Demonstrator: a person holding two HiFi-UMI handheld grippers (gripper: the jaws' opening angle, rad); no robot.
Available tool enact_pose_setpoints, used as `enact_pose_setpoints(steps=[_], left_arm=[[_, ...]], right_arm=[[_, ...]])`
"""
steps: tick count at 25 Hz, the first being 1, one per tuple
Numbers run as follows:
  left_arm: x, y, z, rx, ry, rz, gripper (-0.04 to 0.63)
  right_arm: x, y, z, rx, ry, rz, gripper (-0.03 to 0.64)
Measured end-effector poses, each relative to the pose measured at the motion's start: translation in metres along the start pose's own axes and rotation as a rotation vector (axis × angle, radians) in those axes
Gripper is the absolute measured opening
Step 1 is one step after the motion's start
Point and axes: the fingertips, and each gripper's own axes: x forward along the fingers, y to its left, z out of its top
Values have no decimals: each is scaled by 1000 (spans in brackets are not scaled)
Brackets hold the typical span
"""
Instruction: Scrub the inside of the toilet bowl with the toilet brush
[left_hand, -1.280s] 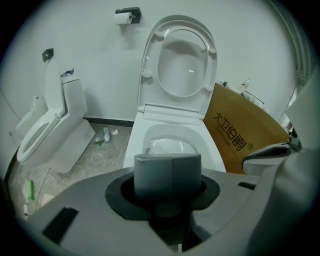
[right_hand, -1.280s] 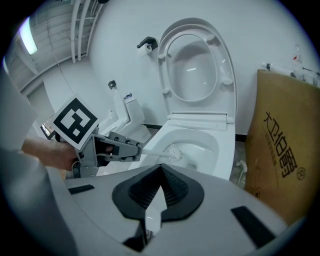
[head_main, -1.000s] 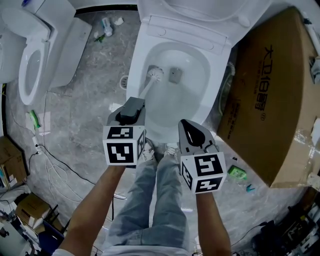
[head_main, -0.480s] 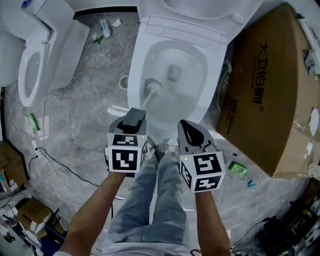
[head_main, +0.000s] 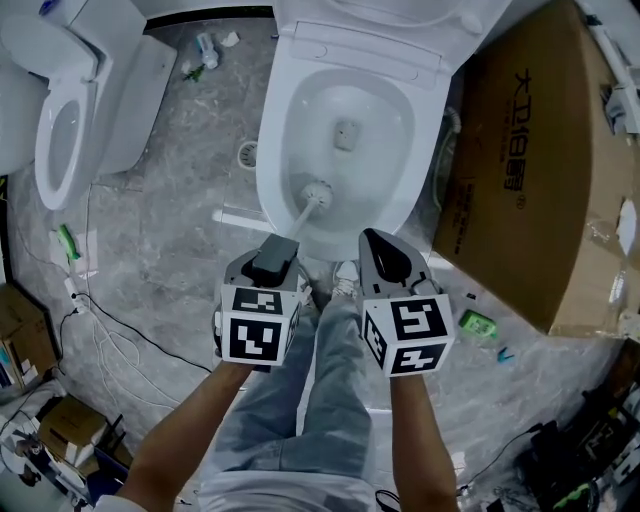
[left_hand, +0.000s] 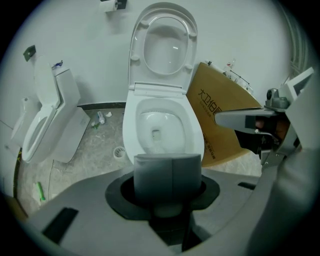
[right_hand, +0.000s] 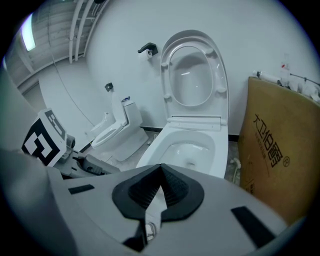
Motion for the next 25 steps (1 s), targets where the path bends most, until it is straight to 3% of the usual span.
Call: enact_pose_setpoints(steps=[13, 25], left_arm=[[5, -44, -4, 13, 0, -90, 156], [30, -73, 34, 7, -51, -161, 156]], right_arm=[[-9, -2, -11, 14, 12, -19, -2], [-4, -24, -10, 26, 18, -30, -2]])
